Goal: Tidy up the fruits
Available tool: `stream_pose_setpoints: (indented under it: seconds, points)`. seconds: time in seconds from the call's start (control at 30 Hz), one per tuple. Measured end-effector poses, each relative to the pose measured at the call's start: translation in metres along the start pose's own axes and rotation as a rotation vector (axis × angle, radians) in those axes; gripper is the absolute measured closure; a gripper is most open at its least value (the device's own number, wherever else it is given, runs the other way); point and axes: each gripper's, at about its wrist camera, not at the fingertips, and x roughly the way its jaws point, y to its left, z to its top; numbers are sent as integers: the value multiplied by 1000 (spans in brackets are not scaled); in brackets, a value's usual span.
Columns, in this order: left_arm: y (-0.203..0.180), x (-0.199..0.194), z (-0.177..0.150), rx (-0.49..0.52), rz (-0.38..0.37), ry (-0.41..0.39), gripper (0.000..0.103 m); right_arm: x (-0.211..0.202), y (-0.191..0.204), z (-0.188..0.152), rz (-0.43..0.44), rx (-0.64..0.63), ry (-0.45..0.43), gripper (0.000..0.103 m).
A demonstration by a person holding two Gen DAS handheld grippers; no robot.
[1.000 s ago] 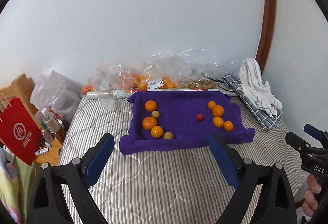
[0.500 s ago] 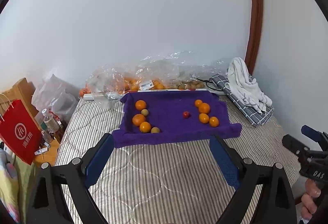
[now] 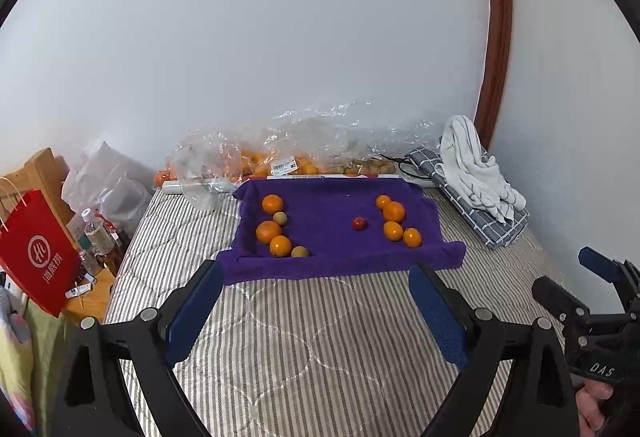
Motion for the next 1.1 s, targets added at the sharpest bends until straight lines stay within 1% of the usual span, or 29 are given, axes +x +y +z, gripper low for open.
stream_pose_setpoints:
  seconds: [0.37, 1.1]
  points:
    - [-6, 2, -5, 2, -18, 11, 9, -1, -3, -7, -5, -6, 3, 2]
    - [-3, -5, -6, -4, -2, 0, 9, -3, 1, -11, 16, -1, -13, 2]
